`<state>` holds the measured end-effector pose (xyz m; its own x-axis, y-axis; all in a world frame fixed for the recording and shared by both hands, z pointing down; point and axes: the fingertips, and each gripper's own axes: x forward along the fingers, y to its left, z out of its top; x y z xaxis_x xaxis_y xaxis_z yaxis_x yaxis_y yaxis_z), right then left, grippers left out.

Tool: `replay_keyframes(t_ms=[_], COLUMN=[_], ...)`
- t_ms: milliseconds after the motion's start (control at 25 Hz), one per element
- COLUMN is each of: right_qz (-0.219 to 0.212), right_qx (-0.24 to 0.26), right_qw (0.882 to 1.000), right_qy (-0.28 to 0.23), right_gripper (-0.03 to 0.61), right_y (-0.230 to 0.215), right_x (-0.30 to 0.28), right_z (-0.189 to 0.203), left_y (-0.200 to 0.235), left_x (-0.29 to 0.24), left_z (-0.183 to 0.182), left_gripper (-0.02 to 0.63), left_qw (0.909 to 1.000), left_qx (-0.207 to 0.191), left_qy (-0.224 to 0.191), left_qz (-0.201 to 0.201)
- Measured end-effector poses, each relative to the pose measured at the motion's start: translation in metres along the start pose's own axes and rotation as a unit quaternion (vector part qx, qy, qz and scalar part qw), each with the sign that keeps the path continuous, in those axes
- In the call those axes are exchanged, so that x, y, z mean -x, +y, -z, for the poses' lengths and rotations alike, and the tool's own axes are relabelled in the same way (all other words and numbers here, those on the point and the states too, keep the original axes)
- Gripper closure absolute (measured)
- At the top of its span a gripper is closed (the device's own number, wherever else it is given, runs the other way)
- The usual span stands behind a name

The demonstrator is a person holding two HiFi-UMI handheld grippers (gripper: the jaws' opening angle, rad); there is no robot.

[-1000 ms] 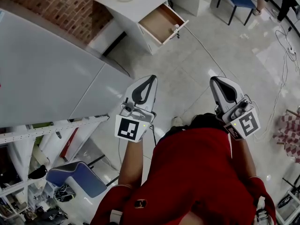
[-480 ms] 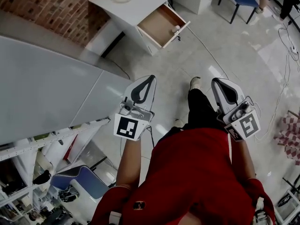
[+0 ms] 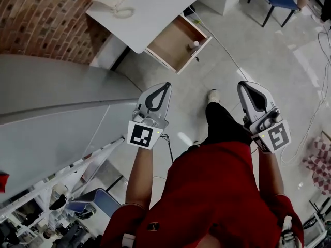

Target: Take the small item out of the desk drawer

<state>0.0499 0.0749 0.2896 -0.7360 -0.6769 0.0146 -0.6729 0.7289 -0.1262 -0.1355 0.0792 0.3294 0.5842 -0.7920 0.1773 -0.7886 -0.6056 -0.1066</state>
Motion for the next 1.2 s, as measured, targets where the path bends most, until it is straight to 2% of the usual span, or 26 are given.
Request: replay_keyframes(t_ms=[320, 480, 640, 840, 1200], right_qz=[-0.024, -0.031, -0.033, -0.027, 0.007], right_qx=[-0.008, -0.015, -0.025, -0.041, -0.078], right_qw=[0.999, 0.999, 0.998, 0.995, 0.991], right_qy=[0.028, 0.042, 0.055, 0.081, 0.113], right_gripper=[0.566, 0.566, 0.566, 0.566, 0.566], right_y=[-0.114, -0.154, -0.175, -0.185, -0.198], right_x=[-0.081, -0.109, -0.129, -0.146, -0.158], right_z=[0.003, 0.011, 0.024, 0.05, 0.121], left_y=[0.055, 0.07, 0.077, 0.09, 0.09], left_x=[-0.136, -0.185, -0.221, -0.255, -0.309], left_z=[0.054, 0.096, 0.14, 0.211, 0.32], left_gripper=[0.606, 0.555, 0.506, 0.466, 0.437], left_qw=[0.9962, 0.9892, 0.9793, 0.9642, 0.9335], left_qx=[-0.024, -0.027, -0.029, -0.028, -0.075], left_qy=[0.072, 0.127, 0.173, 0.234, 0.284], left_qz=[0.042, 0.068, 0.101, 0.123, 0.205])
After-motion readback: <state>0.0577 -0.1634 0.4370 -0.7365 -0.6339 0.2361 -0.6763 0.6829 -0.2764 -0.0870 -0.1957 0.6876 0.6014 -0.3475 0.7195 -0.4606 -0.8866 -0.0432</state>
